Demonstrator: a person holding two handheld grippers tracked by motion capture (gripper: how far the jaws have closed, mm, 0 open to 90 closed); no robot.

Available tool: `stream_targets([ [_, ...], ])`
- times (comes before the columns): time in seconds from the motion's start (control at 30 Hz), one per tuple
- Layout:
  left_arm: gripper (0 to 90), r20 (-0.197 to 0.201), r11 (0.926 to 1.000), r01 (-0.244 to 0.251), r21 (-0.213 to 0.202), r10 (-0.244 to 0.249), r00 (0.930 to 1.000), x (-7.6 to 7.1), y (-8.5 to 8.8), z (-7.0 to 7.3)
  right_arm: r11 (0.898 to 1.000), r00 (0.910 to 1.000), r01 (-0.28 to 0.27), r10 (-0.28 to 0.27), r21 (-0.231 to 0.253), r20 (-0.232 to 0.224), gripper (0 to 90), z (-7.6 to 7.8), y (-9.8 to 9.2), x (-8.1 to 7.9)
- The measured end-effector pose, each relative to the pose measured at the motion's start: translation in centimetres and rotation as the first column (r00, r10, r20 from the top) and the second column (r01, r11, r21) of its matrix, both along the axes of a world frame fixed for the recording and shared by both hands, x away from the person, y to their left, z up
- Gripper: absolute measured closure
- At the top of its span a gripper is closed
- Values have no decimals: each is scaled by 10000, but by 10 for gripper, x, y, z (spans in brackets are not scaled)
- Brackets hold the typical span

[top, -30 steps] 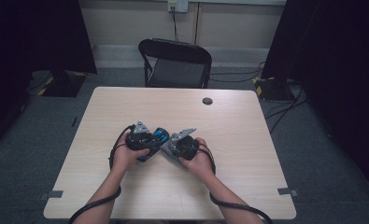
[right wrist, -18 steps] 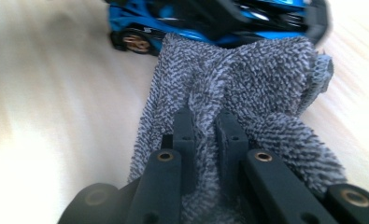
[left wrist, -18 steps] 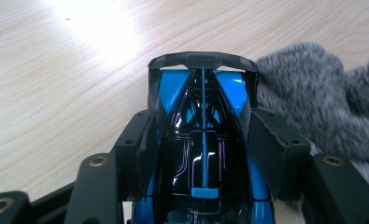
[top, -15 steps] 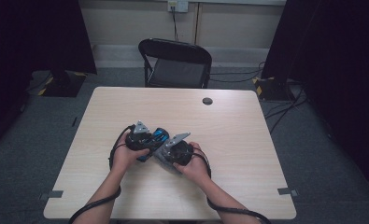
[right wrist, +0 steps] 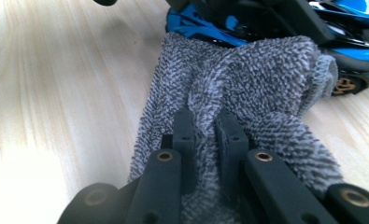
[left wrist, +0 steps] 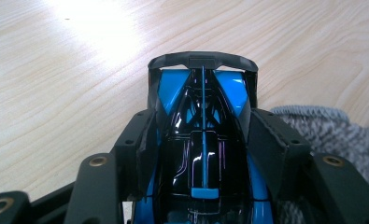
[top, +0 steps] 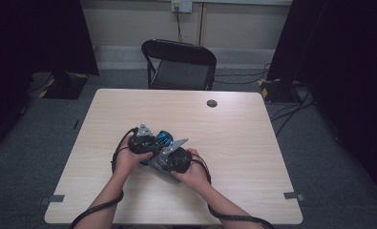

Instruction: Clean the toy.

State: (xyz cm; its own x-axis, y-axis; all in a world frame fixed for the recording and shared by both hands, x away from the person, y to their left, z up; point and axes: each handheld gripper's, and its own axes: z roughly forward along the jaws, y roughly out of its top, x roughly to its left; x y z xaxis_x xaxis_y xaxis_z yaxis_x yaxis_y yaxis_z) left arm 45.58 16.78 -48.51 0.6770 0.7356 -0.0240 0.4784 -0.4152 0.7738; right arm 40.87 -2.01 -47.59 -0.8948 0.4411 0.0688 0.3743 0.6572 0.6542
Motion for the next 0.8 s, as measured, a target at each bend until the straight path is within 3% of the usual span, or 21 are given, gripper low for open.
stream_targets([
  [0.8, 431, -22, 10000, 59, 72, -58, 10000, 0, 2, 1, 9935, 9939, -1059, 1070, 413, -257, 808, -1, 20, -17],
])
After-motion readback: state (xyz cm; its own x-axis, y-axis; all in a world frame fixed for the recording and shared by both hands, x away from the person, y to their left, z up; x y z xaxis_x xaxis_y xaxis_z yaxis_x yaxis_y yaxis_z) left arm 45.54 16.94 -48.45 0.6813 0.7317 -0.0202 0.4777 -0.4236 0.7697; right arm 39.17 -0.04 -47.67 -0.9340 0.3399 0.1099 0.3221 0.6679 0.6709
